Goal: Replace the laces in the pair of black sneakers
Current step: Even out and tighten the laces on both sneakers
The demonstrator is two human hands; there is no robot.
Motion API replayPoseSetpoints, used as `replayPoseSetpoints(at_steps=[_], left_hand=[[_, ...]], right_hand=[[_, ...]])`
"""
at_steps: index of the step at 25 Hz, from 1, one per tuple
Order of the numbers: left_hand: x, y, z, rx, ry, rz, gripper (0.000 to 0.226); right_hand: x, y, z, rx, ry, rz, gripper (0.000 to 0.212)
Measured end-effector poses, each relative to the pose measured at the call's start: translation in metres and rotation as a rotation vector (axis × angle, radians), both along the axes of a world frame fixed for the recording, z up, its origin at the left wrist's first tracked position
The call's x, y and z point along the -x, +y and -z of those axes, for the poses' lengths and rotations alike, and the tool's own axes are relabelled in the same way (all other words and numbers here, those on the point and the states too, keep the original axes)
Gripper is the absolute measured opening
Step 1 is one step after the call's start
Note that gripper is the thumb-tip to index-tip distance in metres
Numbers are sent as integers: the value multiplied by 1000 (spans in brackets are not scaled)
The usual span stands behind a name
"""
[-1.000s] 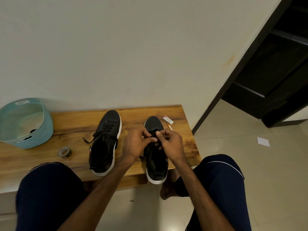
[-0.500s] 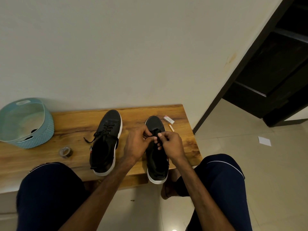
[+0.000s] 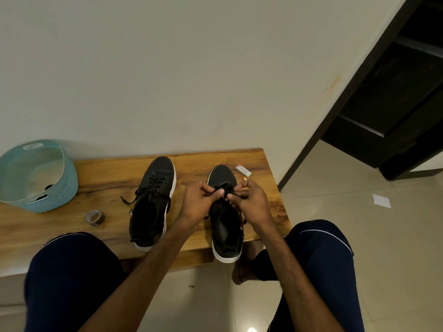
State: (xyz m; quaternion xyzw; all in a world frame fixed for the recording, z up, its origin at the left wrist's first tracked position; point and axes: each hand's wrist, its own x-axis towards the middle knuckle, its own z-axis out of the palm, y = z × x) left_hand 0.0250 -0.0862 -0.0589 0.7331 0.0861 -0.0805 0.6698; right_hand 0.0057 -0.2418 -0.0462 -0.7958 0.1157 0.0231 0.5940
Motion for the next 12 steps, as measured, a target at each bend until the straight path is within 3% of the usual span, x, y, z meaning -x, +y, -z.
replayPoseSetpoints(at_steps=[5, 12], left_hand=[[-3, 4, -4, 240, 236, -40, 18], [-3, 5, -6, 298, 344, -18, 21]], right_hand=[[1, 1, 1, 213, -228, -215, 26], [0, 6, 7, 299, -419, -228, 9]])
